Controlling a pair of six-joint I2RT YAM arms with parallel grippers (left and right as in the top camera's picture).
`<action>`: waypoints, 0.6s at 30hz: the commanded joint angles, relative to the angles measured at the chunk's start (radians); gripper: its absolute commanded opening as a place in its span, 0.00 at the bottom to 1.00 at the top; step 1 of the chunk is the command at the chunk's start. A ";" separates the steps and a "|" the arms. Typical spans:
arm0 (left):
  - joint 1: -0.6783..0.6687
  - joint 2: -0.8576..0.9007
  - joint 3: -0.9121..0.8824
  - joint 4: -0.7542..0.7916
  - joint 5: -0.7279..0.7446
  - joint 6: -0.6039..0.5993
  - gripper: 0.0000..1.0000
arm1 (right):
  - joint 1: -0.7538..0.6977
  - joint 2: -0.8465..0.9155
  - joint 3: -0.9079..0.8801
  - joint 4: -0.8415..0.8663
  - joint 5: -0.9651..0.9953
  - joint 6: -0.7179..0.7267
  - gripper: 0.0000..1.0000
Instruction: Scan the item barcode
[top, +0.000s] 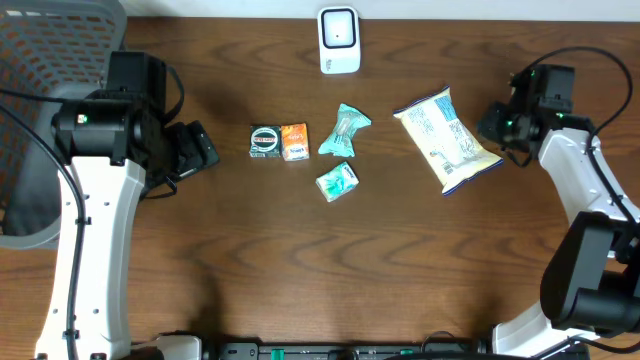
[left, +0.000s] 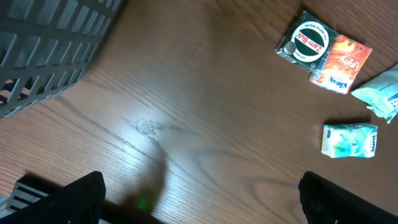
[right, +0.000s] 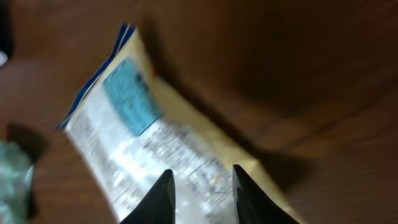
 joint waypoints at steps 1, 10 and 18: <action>0.000 0.006 0.001 -0.006 -0.006 -0.010 0.98 | -0.007 0.038 0.012 0.024 0.138 -0.029 0.23; 0.001 0.006 0.001 -0.006 -0.006 -0.010 0.98 | -0.007 0.182 0.012 0.016 -0.025 -0.050 0.17; 0.001 0.006 0.001 -0.006 -0.006 -0.010 0.98 | 0.018 0.154 0.013 -0.108 -0.274 -0.059 0.13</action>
